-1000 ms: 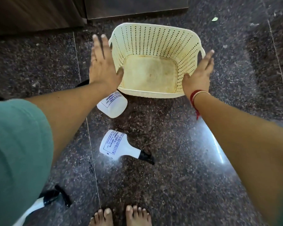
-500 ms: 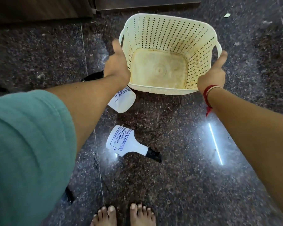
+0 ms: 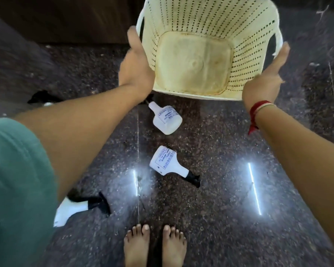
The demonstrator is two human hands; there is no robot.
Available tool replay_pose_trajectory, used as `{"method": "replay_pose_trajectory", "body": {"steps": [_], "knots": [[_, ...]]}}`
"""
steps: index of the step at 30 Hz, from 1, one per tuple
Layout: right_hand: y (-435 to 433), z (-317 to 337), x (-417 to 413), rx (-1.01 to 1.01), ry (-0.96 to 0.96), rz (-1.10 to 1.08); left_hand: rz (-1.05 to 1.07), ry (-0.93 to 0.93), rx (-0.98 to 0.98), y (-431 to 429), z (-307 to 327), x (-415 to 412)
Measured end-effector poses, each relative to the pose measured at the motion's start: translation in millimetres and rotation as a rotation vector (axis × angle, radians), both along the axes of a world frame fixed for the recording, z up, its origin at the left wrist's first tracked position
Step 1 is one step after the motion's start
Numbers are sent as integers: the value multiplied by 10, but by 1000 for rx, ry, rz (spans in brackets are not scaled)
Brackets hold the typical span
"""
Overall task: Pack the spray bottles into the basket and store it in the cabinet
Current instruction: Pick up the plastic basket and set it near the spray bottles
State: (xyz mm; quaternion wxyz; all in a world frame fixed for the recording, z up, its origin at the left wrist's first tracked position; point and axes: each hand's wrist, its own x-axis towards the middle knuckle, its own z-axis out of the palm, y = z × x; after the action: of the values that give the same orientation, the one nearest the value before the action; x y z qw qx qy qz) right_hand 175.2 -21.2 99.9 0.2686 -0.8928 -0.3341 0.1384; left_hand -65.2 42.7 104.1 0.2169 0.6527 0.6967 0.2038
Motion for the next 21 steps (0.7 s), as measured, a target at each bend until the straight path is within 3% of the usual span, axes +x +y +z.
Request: {"method": "replay_pose_trajectory", "body": {"steps": [6,11,21], "knots": [[-38,186,-1096,-14,101,208,165,83,-8,-356,276,-1174],[-353,-30,-1880,-73,172,319,234,77,-101,-935,165,-2013],[-1022,-640,-2347,-179,234,449,339,38,-256,-1911,-471,-2519]]}}
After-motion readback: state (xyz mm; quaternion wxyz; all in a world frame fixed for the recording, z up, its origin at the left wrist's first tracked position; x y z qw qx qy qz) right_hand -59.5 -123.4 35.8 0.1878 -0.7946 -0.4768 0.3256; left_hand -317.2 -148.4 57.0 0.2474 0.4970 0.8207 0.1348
